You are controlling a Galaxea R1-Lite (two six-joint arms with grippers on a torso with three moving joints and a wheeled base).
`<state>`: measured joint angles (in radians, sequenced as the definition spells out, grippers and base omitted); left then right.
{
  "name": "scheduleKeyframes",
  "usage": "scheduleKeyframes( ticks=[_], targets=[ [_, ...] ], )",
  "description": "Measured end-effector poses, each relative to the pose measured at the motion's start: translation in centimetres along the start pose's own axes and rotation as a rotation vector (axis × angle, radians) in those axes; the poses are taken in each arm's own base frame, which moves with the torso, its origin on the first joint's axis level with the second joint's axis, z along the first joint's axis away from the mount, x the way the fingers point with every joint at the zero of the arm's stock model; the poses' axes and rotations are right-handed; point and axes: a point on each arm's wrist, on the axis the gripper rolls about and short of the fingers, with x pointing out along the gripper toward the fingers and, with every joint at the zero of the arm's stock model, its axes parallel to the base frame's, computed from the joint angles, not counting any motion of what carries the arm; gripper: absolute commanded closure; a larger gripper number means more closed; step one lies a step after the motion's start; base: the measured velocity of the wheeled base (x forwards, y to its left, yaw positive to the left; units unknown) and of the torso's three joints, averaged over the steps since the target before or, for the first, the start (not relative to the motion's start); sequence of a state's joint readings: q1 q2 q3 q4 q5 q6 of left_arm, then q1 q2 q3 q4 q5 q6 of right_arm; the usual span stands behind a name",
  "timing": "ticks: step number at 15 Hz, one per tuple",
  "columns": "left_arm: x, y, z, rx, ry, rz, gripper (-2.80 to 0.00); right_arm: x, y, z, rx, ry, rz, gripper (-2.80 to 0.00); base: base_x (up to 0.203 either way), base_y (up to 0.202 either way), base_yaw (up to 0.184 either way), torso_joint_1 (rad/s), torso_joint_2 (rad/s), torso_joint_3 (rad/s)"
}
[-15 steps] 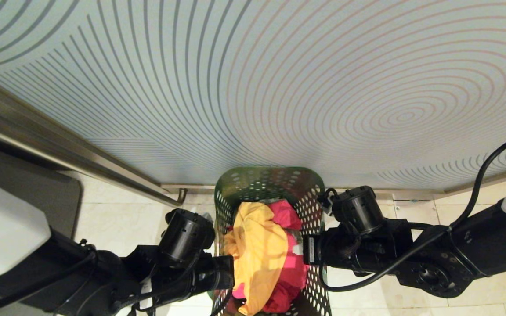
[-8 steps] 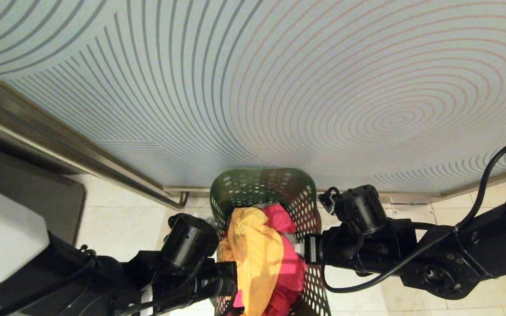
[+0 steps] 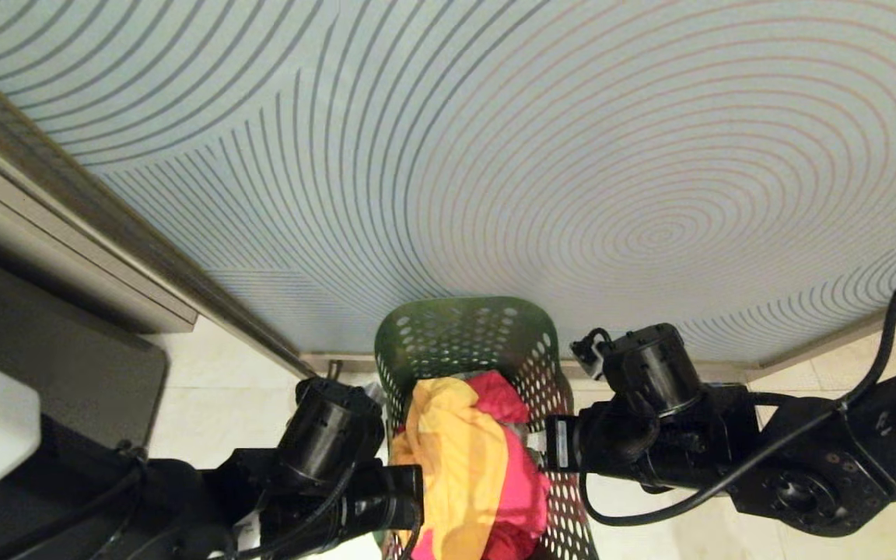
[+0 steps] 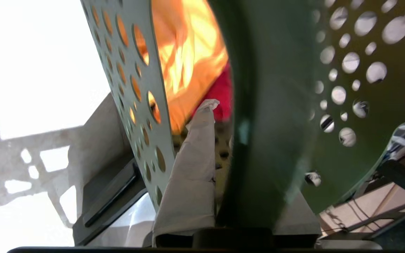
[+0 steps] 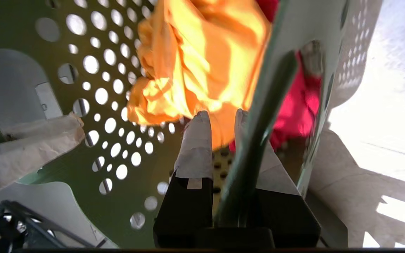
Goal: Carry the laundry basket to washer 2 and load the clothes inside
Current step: Pick up the clothes basket and put it beside the washing machine
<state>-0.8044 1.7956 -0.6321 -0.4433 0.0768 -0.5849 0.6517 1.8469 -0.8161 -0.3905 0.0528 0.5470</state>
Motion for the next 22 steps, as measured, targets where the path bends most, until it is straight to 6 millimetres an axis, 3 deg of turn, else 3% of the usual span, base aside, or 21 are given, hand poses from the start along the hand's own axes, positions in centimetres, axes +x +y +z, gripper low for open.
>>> scheduleKeyframes(
  ticks=[7, 22],
  targets=[
    [-1.8, -0.2, -1.2, 0.023, 0.009, -0.023, 0.0, -2.0, 1.2, -0.1, -0.012, -0.023, 0.045, 0.0, 0.0, 0.0, 0.0, 0.002, 0.0, 0.205],
    [-1.6, -1.0, -1.9, 0.051, 0.033, -0.046, 0.0, -2.5, 1.4, -0.2, -0.018, -0.031, 0.056, 0.0, 0.0, 0.0, 0.0, 0.001, 0.0, 0.2]
  ],
)
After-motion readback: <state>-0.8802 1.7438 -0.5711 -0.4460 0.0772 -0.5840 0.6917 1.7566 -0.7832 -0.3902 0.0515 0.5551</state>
